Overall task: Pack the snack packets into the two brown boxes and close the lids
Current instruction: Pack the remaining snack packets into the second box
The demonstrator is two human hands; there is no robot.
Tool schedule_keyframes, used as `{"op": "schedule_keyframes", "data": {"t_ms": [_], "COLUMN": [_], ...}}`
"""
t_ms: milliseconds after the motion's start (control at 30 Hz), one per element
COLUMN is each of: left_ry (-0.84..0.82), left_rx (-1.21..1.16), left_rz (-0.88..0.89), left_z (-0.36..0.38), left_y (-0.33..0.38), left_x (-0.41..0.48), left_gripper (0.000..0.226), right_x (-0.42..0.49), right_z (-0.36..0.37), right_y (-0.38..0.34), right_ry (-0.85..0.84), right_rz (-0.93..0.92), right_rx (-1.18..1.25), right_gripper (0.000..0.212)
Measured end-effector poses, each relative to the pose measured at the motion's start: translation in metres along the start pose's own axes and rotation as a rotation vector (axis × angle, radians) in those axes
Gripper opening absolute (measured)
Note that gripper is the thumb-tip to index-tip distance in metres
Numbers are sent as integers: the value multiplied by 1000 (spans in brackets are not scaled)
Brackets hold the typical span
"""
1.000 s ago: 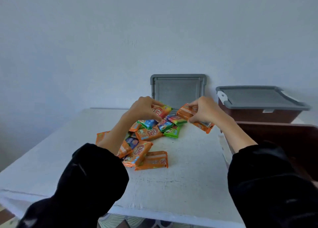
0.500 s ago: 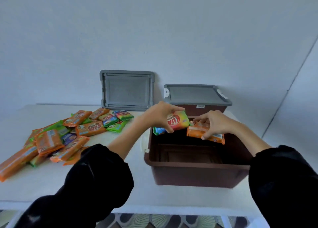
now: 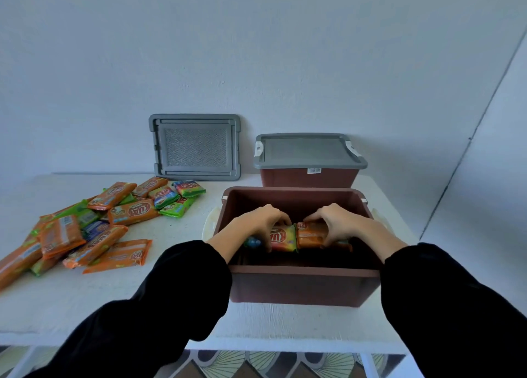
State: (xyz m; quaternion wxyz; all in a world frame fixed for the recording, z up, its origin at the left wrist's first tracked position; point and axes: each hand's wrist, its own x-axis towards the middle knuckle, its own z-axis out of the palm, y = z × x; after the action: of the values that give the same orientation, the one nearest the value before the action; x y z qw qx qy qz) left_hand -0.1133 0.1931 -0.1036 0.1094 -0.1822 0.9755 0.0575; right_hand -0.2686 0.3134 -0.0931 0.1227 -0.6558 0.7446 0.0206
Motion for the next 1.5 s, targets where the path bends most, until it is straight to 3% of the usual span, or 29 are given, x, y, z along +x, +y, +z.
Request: {"op": "schedule_keyframes", "data": {"t_ms": [267,533,933,1033,1267,1500], "left_ry": [-42,-27,-65,-61,289,563], "left_rx": [83,305,238,131,-404,-547], "left_rz": [37,78,76,38,-102,-346], "left_z": [3,3,1,1,-45,-44], "left_y": [-5,-1,0,-2,-27,-117], "left_x": [0,-2,-1,-1,-46,-151], "left_gripper": [82,76,80,75,47,31], "right_x": [11,16,13,11,19,62], "right_z": [10,17,15,10,-31,-58], "right_y": [-6,-5,-15,-15,-49,-152], "right_ry": [-65,-46,-52,-61,240,436], "right_rz": [-73,-82,-40,10,73,-117], "right_rx": [-237,-277,-299,-245,190,284], "right_gripper": [75,64,59,60,52,52]}}
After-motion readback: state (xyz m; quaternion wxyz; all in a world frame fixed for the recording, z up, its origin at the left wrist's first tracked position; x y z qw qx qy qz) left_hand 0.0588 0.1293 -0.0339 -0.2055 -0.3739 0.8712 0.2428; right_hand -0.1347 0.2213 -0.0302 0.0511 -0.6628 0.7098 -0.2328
